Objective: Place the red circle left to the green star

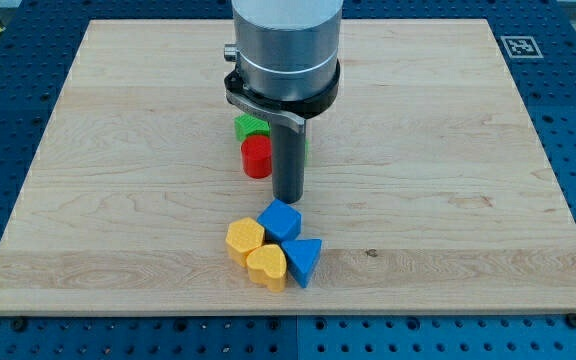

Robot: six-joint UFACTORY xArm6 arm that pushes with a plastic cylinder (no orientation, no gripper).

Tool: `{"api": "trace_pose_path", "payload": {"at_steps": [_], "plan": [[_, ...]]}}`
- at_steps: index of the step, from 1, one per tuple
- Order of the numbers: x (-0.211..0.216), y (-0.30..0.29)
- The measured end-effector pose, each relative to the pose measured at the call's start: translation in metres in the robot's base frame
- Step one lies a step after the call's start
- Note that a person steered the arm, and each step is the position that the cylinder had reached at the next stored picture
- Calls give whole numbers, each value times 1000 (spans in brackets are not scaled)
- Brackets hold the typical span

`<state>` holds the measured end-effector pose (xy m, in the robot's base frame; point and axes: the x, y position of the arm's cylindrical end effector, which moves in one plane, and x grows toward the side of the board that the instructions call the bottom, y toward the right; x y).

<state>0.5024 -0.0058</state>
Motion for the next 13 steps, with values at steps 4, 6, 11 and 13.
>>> {"api": "trace_pose_path", "payload": {"at_steps": [4,6,11,13], "plan": [[-25,-1],[-48,-2],[-46,-43],[-39,-50]]}}
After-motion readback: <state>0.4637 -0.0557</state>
